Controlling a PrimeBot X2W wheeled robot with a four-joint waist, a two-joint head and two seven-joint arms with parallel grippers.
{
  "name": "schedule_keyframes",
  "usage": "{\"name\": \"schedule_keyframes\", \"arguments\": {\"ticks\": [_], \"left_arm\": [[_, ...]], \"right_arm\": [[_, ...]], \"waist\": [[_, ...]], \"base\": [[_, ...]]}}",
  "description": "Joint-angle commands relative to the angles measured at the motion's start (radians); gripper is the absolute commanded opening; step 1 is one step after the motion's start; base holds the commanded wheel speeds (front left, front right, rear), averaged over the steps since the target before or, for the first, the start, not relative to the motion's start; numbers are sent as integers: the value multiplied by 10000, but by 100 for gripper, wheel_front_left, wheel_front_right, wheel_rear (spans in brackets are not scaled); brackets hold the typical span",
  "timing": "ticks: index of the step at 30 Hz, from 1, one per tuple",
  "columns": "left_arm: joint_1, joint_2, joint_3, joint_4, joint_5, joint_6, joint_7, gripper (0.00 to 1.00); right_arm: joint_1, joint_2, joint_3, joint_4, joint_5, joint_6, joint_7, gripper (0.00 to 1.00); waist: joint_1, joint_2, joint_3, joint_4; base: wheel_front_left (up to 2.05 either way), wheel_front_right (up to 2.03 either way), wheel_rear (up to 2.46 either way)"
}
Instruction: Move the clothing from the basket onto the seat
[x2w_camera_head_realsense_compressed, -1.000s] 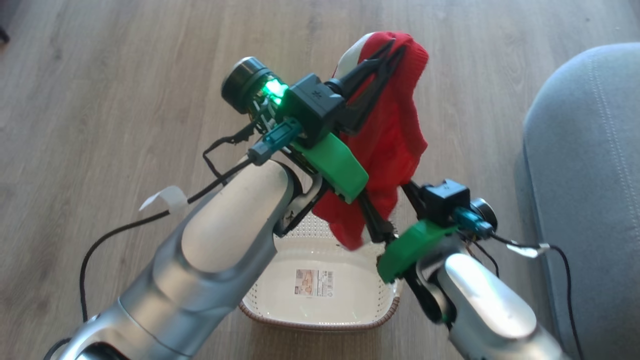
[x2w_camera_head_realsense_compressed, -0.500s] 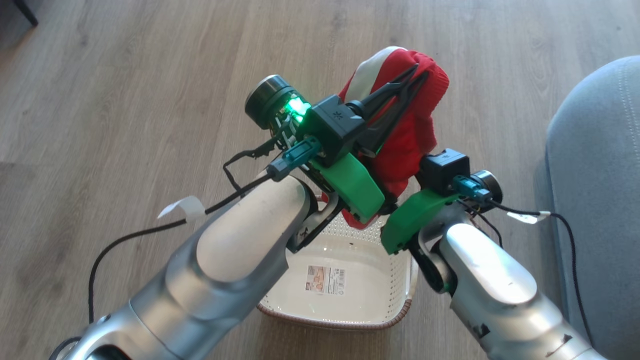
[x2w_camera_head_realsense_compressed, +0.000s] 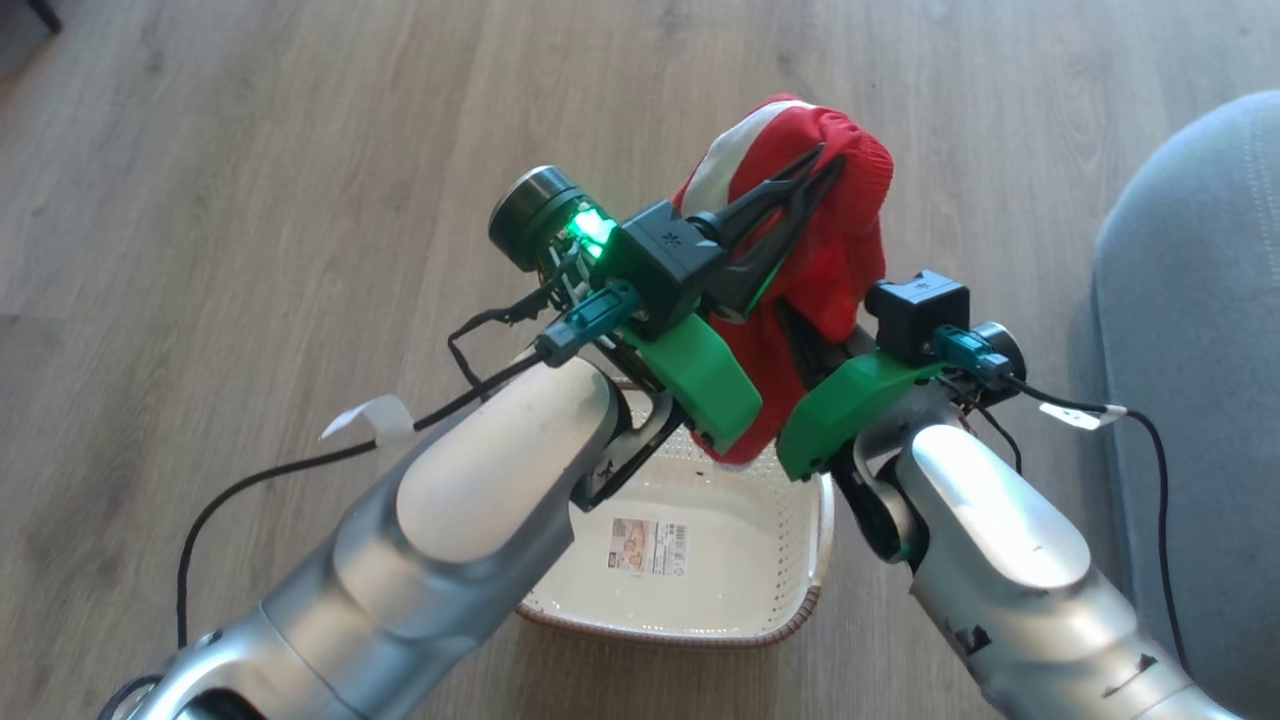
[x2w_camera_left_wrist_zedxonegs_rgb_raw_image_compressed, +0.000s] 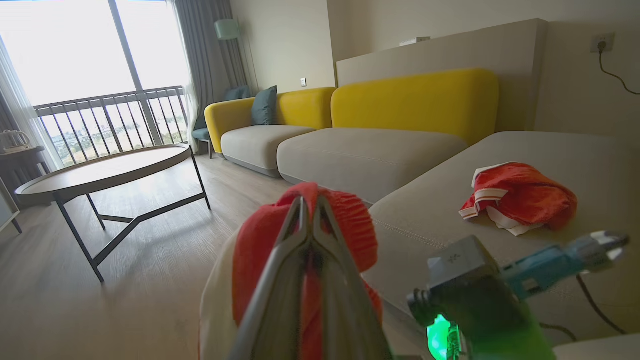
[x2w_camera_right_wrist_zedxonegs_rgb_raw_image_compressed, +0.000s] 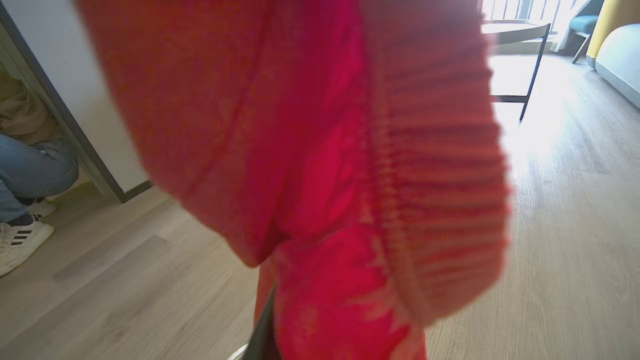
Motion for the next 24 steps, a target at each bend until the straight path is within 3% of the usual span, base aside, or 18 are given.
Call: {"name": "schedule_keyframes", "arguments": {"ticks": [1, 2, 3, 13, 24], "left_arm": [[-476, 157, 349, -234, -112, 0, -131, 46], [-453, 186, 342, -167, -126, -38, -152, 87], [-419, 210, 329, -83, -165, -89, -165, 100], [-27, 490, 302, 850, -751, -550, -284, 100], [518, 1020, 168, 1633, -1181, -822, -376, 100]], "right_arm": [[-148, 132, -27, -422, -95, 69, -47, 0], [-114, 132, -114, -498, -128, 69, -47, 0], [-74, 132, -189, -577, -178, 69, -47, 0], [609, 132, -1484, -1541, -741, 69, -47, 0], [1283, 57, -2238, -2644, -1246, 69, -47, 0]], "waist": [[0, 0, 32, -81], [0, 0, 44, -132], [0, 0, 49, -193], [0, 0, 46, -1106], [0, 0, -150, -2910]], "base": [[0, 0, 0], [0, 0, 0], [0, 0, 0], [0, 0, 0], [0, 0, 0]]}}
